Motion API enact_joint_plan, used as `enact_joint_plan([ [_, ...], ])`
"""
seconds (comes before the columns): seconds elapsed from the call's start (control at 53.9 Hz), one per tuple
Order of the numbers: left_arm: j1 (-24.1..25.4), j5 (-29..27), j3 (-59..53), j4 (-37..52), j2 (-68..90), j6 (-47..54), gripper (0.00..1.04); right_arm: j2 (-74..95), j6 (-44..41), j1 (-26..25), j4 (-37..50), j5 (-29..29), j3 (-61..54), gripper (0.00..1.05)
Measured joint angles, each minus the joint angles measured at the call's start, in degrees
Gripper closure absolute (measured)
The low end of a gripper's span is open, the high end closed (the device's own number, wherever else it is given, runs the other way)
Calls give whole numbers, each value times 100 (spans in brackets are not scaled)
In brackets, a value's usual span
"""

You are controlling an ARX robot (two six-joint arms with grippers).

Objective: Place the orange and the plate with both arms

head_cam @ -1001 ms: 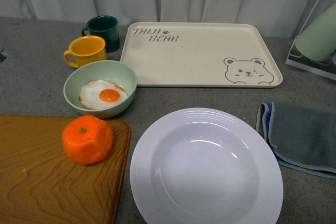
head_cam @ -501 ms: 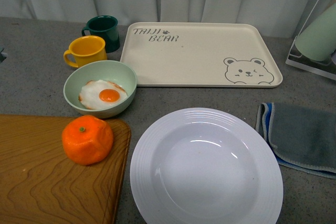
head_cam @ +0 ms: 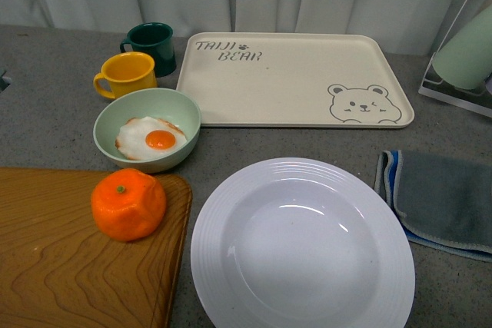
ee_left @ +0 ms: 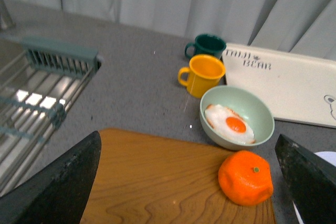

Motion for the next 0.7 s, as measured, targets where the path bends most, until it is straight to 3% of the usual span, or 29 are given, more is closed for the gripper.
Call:
enact_joint_plan([
  [0.056, -247, -61, 81, 455, 866, -151, 7, 0, 0, 0, 0, -4, 0, 9],
  [0.204, -686, 498, 960, 2291, 4269, -328, 7, 0, 0, 0, 0, -4, -2, 9],
  [0.297, -957, 693, 1453, 2983, 5998, -542, 7, 0, 0, 0, 0, -2, -2, 9],
  [0.427, -1174, 702, 1856, 3386, 7241, -592, 7, 0, 0, 0, 0, -4, -2, 9],
  [0.705, -1314, 752, 2406, 3187, 8456, -820, 7, 0, 0, 0, 0, -2, -2, 9],
])
